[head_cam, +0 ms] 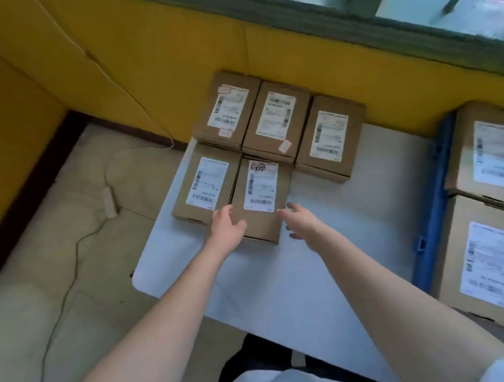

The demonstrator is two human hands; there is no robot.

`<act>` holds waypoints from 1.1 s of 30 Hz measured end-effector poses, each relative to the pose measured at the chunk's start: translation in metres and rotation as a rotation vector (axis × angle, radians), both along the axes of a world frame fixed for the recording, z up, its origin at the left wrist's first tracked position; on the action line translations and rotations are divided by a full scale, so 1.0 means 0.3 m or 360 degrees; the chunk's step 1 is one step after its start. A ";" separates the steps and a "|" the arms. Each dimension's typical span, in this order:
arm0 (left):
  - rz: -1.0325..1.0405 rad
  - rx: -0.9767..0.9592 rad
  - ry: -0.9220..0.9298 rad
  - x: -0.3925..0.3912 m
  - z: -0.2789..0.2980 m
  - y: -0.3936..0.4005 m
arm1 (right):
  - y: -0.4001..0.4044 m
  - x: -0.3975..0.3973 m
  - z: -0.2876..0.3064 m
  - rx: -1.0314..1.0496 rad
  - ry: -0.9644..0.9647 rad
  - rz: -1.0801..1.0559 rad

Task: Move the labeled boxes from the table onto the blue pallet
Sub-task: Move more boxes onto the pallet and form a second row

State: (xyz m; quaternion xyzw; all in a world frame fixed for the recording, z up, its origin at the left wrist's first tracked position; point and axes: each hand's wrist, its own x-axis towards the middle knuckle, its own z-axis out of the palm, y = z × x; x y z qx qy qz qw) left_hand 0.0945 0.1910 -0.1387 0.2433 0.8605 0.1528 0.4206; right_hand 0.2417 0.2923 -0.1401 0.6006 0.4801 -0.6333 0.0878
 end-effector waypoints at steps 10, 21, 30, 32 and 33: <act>0.0048 0.0040 -0.0154 0.007 -0.040 0.005 | -0.039 -0.025 -0.095 -0.0137 -0.0047 -0.0335; 0.0481 0.0154 -0.0100 0.067 -0.034 -0.069 | -0.076 -0.019 -0.110 -0.0099 -0.0002 -0.0327; 0.0244 0.0405 -0.0056 0.141 0.015 -0.120 | -0.061 0.113 -0.024 0.0219 0.0180 -0.0345; 0.0239 0.0551 0.0020 0.193 0.038 -0.135 | -0.060 0.165 0.019 0.0276 0.0236 -0.0372; 0.0251 0.0609 0.0037 0.223 0.053 -0.140 | -0.062 0.196 0.040 0.0303 0.0257 -0.0376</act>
